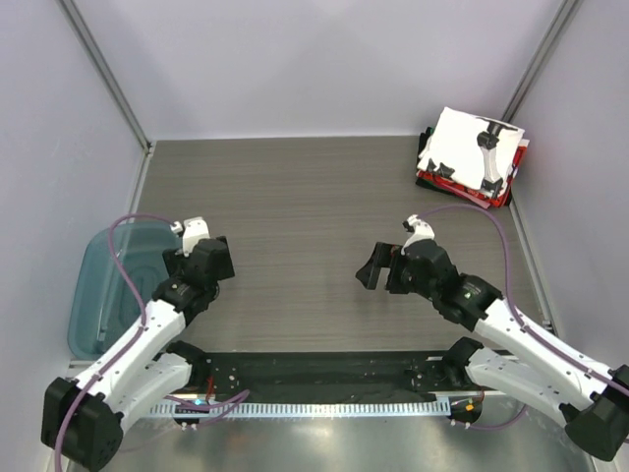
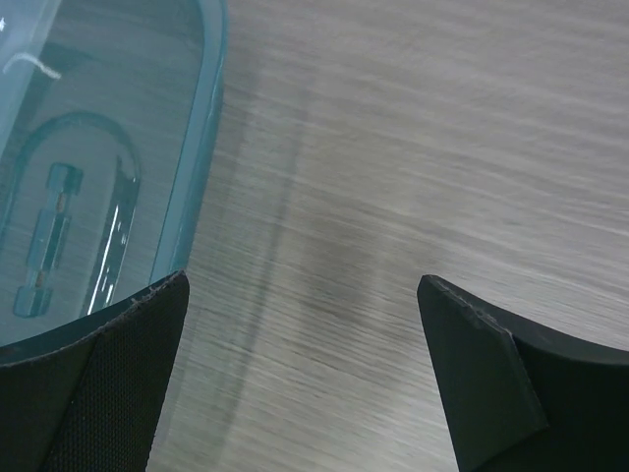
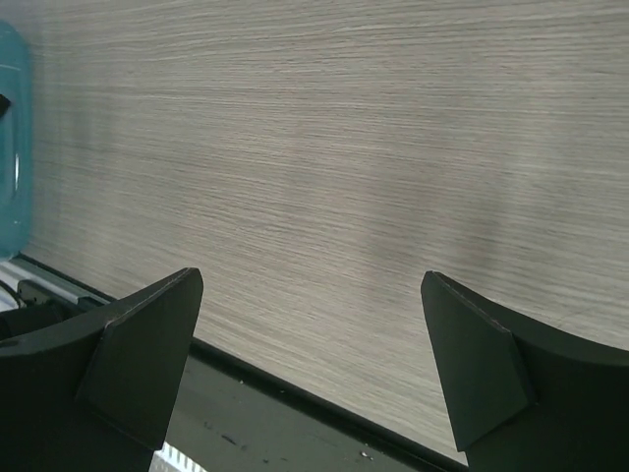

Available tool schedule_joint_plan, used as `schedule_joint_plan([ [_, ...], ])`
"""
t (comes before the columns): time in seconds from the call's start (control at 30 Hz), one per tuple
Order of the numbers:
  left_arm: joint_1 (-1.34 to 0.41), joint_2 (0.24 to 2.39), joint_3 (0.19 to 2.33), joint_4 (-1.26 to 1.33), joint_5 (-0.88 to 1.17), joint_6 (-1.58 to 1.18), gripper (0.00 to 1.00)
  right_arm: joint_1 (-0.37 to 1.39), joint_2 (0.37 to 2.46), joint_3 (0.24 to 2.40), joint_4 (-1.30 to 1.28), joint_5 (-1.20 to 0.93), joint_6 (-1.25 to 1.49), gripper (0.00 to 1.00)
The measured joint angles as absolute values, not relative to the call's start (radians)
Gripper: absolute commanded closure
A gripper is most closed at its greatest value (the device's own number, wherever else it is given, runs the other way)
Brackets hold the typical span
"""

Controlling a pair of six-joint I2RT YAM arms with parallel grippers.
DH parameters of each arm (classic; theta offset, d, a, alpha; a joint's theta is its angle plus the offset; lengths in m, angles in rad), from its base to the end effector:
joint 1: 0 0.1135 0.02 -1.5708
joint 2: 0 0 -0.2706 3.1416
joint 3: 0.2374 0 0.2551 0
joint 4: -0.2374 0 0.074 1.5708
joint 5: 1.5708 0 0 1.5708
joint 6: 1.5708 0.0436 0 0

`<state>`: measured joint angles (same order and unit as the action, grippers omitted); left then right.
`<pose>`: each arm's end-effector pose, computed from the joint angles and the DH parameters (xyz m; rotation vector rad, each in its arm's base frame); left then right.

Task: Fold and stack the t-shirts
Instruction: Reset both grippers

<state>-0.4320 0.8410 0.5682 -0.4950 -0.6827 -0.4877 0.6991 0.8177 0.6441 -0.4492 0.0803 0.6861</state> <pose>0.1678 -0.0471 0.2313 -0.3802 2.1188 0.2766 0.1438 0.1163 0.2587 0.0321 2.2771 0.6754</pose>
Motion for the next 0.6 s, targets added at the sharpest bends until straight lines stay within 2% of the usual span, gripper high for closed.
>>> schedule_joint_plan([
  [0.17,-0.287,0.857,0.405,-0.245,-0.599,-0.384,0.0,0.727,0.723,0.595,-0.468,0.172,0.72,0.0],
  [0.3,-0.147,0.901,0.302,0.056,-0.481,-0.346,0.0,0.727,0.645,0.588,-0.515,0.263,0.738,0.0],
  [0.6,-0.067,1.241,0.264,0.577,-0.282,-0.22,0.0,0.727,0.55,0.59,-0.584,0.453,0.756,0.0],
])
